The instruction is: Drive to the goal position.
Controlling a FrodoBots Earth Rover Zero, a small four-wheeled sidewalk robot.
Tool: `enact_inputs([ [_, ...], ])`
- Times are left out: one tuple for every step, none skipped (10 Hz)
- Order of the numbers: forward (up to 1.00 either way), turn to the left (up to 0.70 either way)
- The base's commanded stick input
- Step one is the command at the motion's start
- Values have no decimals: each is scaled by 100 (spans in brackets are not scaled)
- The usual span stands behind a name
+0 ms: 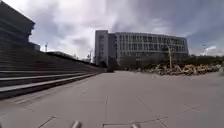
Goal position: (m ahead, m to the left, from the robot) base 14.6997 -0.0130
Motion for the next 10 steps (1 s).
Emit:
enact_inputs([
  [70,0],
  [70,0],
  [70,0],
  [70,0],
  [70,0],
  [70,0],
  [70,0],
  [70,0],
  [70,0],
  [70,0],
])
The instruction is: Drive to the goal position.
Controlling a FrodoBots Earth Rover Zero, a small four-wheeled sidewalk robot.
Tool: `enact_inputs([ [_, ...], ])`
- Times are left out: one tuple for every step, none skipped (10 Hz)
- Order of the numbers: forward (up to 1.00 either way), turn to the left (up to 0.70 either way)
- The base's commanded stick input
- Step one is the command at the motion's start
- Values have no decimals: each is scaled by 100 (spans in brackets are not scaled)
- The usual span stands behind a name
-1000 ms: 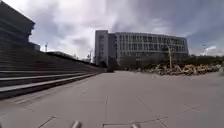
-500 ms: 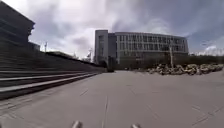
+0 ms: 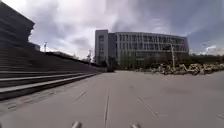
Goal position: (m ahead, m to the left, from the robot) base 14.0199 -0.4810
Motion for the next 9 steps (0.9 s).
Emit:
enact_inputs([
  [70,0],
  [70,0],
  [70,0],
  [70,0],
  [70,0],
  [70,0],
  [70,0],
  [70,0],
  [70,0],
])
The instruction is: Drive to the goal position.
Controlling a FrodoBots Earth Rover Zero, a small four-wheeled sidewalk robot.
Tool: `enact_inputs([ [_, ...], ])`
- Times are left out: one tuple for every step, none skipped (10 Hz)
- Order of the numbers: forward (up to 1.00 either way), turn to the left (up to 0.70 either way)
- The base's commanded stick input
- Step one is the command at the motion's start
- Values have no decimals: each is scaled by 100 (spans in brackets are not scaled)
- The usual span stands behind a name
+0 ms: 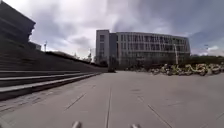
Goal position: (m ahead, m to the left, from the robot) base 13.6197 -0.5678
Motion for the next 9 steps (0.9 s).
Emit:
enact_inputs([
  [70,0],
  [70,0],
  [70,0],
  [70,0],
  [70,0],
  [70,0],
  [70,0],
  [70,0],
  [70,0],
])
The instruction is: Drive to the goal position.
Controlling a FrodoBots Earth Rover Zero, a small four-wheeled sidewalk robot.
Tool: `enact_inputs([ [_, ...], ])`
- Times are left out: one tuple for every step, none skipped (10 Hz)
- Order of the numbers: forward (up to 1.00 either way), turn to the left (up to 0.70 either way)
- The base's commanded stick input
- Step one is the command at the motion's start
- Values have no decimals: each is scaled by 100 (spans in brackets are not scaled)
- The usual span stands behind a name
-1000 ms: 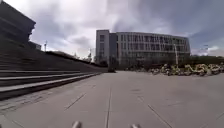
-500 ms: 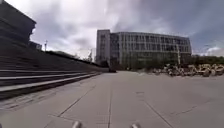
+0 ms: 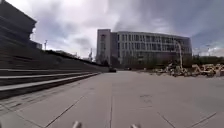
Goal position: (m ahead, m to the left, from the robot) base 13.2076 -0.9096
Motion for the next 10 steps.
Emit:
enact_inputs([
  [70,0],
  [70,0],
  [70,0],
  [70,0],
  [70,0],
  [70,0],
  [70,0],
  [70,0],
  [70,0],
  [70,0],
])
